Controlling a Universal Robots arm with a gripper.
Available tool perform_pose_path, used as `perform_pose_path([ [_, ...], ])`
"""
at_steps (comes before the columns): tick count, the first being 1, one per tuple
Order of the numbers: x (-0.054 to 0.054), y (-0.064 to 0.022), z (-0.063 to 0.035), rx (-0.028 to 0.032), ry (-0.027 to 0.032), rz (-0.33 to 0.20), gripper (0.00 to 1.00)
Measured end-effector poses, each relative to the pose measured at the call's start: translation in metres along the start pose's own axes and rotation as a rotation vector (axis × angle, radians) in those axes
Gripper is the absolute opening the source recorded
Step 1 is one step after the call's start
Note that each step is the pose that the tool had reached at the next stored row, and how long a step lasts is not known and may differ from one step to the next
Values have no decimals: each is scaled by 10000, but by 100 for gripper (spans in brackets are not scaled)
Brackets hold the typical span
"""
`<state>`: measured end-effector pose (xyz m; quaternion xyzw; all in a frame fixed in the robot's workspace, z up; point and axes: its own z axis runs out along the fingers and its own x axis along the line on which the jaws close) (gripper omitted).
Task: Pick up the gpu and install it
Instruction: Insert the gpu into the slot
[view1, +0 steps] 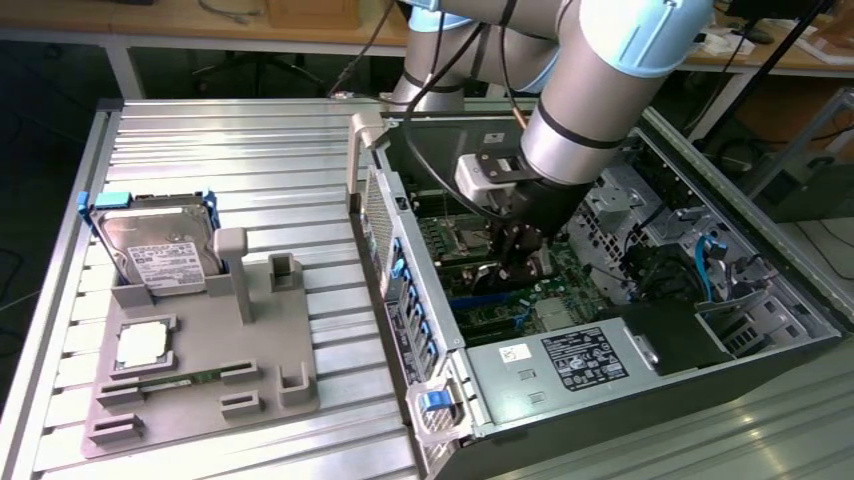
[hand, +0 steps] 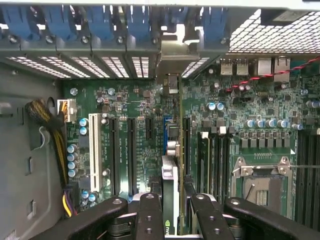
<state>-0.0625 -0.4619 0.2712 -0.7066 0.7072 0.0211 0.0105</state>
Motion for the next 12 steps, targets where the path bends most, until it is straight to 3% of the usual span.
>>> perform_pose_path([
  [12, 22, 64, 33, 2, -1, 0, 27],
])
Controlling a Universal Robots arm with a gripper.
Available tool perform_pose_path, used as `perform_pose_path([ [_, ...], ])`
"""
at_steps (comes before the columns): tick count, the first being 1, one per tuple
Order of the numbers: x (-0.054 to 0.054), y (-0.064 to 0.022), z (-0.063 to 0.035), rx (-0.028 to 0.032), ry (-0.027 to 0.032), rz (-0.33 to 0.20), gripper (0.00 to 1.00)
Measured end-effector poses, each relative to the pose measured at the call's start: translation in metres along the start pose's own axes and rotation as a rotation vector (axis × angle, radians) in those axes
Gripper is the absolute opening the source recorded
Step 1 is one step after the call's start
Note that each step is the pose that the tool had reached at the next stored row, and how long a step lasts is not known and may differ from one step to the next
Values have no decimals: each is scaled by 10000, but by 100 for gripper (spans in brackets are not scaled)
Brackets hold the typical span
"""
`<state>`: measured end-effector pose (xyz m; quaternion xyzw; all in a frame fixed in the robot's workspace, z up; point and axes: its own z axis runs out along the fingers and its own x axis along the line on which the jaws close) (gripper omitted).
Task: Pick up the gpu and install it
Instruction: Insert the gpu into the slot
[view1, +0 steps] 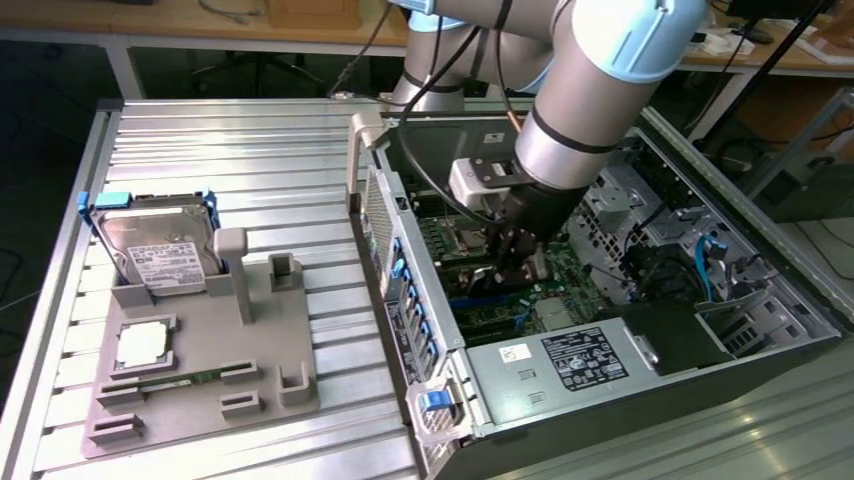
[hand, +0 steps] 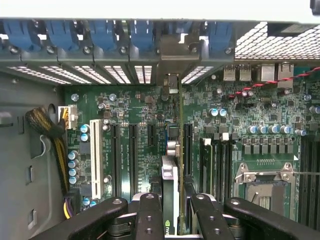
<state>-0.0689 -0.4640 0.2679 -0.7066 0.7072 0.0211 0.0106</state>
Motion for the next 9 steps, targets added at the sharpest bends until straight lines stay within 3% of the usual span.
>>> perform_pose_path([
  [9, 9, 23, 81, -2, 6, 0, 27],
])
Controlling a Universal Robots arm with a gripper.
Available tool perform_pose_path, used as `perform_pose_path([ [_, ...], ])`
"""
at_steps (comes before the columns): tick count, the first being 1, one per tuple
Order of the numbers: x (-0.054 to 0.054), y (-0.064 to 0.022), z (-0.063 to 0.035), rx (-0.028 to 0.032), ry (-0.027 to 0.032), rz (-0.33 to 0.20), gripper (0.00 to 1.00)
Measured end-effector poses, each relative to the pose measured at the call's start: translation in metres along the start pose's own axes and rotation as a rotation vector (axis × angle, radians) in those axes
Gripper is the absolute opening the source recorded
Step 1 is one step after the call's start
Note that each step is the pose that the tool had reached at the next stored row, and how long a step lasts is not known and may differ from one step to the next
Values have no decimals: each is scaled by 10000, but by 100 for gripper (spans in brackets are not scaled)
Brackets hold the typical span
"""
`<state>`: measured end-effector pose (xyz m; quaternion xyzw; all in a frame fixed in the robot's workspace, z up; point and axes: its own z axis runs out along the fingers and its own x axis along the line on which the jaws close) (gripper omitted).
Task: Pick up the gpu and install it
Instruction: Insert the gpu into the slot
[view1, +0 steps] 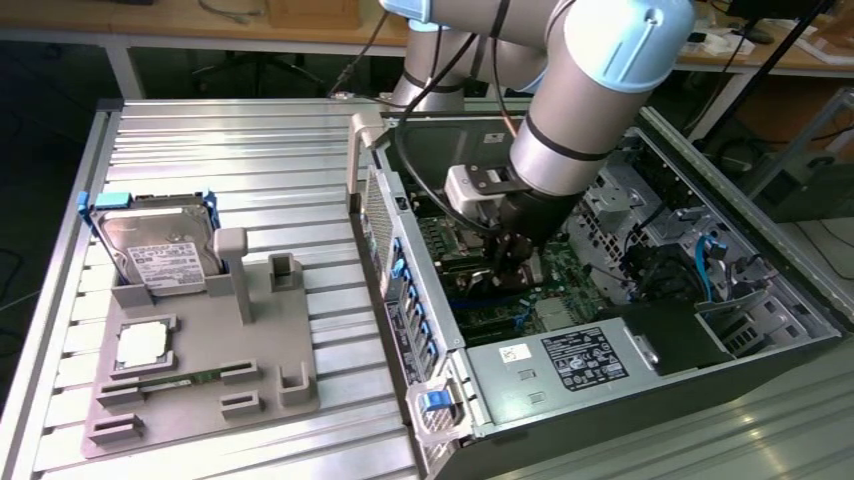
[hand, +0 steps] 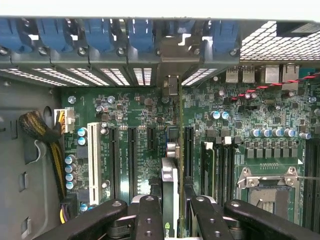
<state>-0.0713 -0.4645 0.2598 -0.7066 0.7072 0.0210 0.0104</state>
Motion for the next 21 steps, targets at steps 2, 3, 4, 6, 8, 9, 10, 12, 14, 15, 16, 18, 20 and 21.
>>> perform_pose_path([
  [2, 0, 1, 2, 0, -2, -1, 27],
  [3, 2, 1, 3, 0, -3, -1, 27],
  [4, 3, 2, 3, 0, -4, 0, 27],
  [6, 5, 2, 0, -6, -5, 1, 27],
  [8, 5, 2, -10, -4, -14, 1, 27],
  [9, 6, 2, -19, -4, -12, 0, 27],
  [10, 5, 2, -32, -3, -11, 0, 27],
  [12, 5, 2, -52, -5, -7, 0, 27],
  [14, 6, 2, -59, -5, -7, 0, 27],
  [15, 7, 2, -59, -6, -7, 1, 27],
  [16, 11, 2, -61, -6, -5, 0, 27],
  [18, 26, 2, -61, -7, -5, -1, 27],
  [20, 40, 3, -62, -7, -5, 1, 27],
  [21, 47, 3, -62, -6, -5, 0, 27],
])
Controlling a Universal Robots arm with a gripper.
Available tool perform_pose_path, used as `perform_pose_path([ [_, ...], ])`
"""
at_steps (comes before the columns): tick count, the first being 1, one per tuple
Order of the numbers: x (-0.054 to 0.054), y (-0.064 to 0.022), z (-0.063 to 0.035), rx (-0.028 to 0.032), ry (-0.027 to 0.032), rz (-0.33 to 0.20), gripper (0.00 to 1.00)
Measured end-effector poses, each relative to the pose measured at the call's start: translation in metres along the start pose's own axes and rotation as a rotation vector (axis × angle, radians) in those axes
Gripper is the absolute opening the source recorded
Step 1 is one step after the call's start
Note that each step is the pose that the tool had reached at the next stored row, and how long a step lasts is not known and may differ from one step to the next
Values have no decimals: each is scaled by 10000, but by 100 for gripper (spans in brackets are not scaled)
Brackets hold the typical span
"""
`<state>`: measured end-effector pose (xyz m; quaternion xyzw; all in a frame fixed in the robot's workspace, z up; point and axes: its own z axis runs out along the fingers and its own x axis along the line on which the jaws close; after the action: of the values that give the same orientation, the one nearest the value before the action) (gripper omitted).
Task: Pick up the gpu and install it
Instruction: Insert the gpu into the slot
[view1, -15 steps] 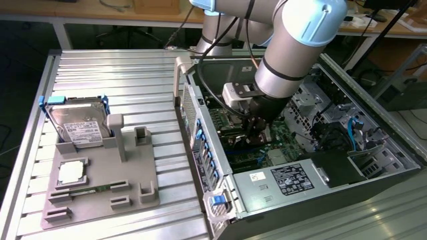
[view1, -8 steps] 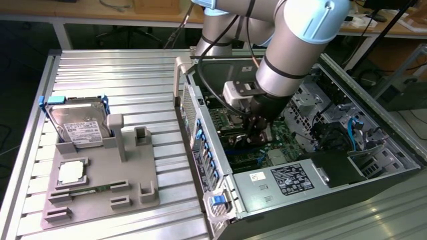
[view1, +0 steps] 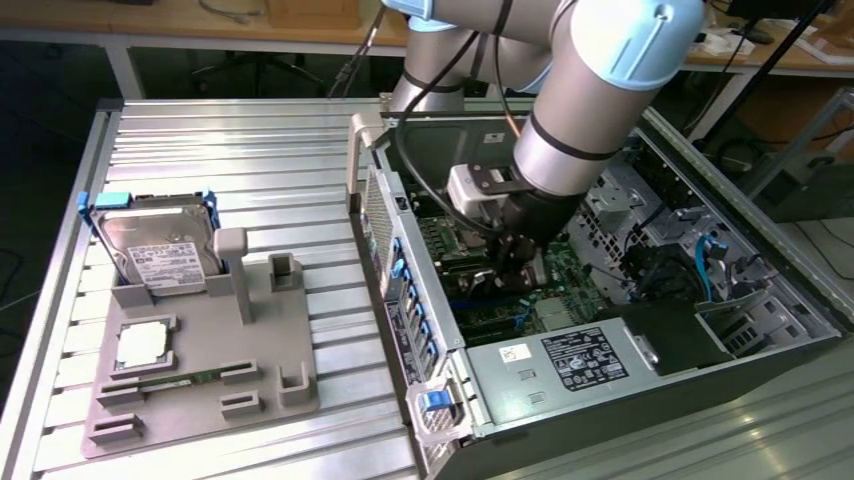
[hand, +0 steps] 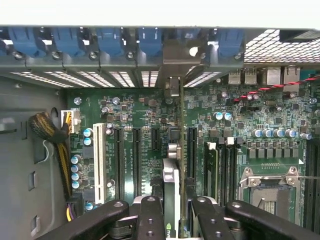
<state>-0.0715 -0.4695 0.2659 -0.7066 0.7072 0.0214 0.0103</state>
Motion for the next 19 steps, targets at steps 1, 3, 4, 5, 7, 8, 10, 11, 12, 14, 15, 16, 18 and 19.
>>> perform_pose_path([
  [1, 4, 1, 0, 0, 0, 1, 27],
  [3, 8, 1, 7, 0, -1, 3, 27],
  [4, 10, 0, 15, 0, 0, 4, 27],
  [5, 11, 0, 26, 0, 1, 5, 27],
  [7, 13, 1, 45, -3, 5, 9, 27],
  [8, 15, 1, 52, -5, 11, 11, 27],
  [10, 15, 0, 68, -3, 10, 12, 27],
  [11, 15, 0, 79, -1, 7, 13, 27],
  [12, 15, 0, 94, 3, -5, 14, 27],
  [14, 16, 0, 104, 0, 0, 15, 27],
  [15, 16, 0, 105, 1, 1, 16, 27],
  [16, 16, 1, 102, -1, 3, 16, 27],
  [18, 13, 1, 73, 9, -18, 16, 27],
  [19, 12, 2, 43, 4, -9, 16, 27],
])
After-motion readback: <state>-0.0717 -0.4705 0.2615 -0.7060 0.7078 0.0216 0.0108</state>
